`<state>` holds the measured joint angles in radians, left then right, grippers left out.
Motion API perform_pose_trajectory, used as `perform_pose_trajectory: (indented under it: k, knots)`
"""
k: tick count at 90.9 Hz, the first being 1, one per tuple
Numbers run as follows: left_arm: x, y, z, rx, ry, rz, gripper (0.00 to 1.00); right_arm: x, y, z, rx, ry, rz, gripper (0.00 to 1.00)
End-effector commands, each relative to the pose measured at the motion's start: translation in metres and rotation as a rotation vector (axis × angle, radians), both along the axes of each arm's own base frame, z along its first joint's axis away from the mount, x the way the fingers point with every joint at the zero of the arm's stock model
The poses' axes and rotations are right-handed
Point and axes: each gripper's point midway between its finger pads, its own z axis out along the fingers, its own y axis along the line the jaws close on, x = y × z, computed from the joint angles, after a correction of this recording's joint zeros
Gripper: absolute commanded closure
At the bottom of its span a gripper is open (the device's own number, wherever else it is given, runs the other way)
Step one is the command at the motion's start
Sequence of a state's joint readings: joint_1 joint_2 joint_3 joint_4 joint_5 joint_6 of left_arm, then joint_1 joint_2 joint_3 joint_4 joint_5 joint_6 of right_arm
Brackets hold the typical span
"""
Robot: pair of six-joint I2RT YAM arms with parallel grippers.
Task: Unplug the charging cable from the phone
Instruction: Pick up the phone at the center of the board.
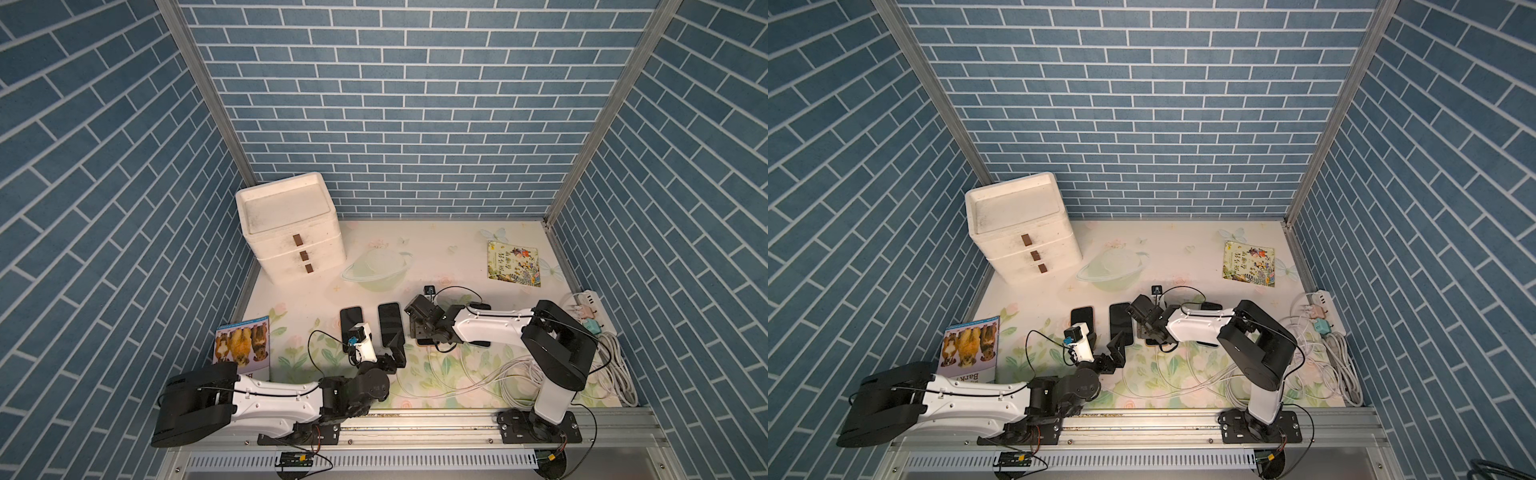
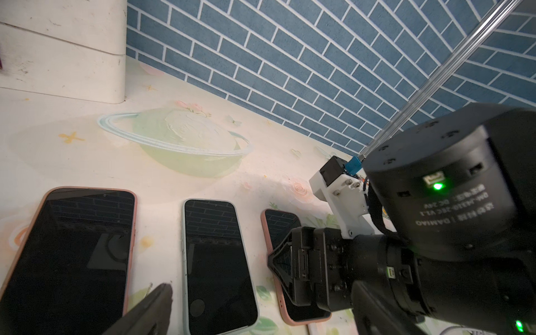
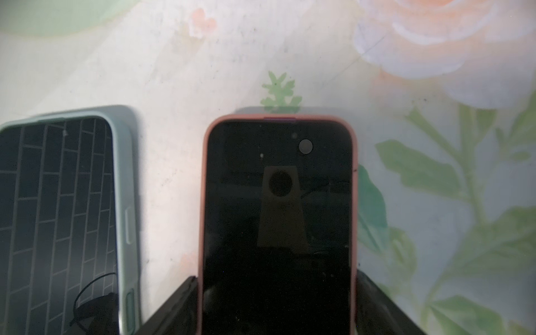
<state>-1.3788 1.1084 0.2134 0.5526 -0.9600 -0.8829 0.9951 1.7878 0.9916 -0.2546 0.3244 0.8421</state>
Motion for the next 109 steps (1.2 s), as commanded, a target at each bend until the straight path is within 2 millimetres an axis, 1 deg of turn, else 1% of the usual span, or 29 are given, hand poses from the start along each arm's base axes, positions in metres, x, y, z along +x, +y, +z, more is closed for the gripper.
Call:
perform_pose_trajectory:
  k: [1,15,31,38,55,64,85,92,102,109]
  knots:
    - [-0.001,-0.001,-0.006,0.002,0.003,-0.011,0.00,0.002,-0.005,0.013,0.031,-0.025,-0.044,0.73]
    - [-0.002,-0.007,-0.010,0.004,0.011,-0.028,0.02,0.006,-0.004,0.025,0.061,-0.067,-0.044,0.77]
    - [-0.003,-0.017,-0.017,-0.001,0.023,-0.057,0.05,0.009,0.000,0.043,0.130,-0.128,-0.027,0.78]
    - [-0.004,-0.022,-0.023,-0.001,0.033,-0.076,0.08,0.010,0.000,0.048,0.144,-0.143,-0.024,0.79]
    - [-0.011,-0.035,-0.032,-0.030,0.061,-0.152,0.19,0.010,0.000,0.055,0.157,-0.159,-0.021,0.81]
    - [-0.016,-0.038,-0.036,-0.039,0.076,-0.174,0.23,0.010,-0.001,0.058,0.164,-0.166,-0.020,0.81]
    - [-0.029,-0.032,-0.039,-0.116,0.069,-0.195,0.22,0.010,-0.001,0.065,0.179,-0.181,-0.019,0.82]
    - [-0.031,-0.037,-0.040,-0.116,0.066,-0.206,0.22,0.010,-0.001,0.066,0.181,-0.183,-0.016,0.82]
    - [-0.037,-0.052,-0.040,-0.076,0.050,-0.232,0.21,0.009,-0.002,0.065,0.180,-0.178,-0.017,0.83]
    - [-0.040,-0.055,-0.039,-0.076,0.036,-0.230,0.19,0.010,-0.002,0.067,0.181,-0.185,-0.022,0.83]
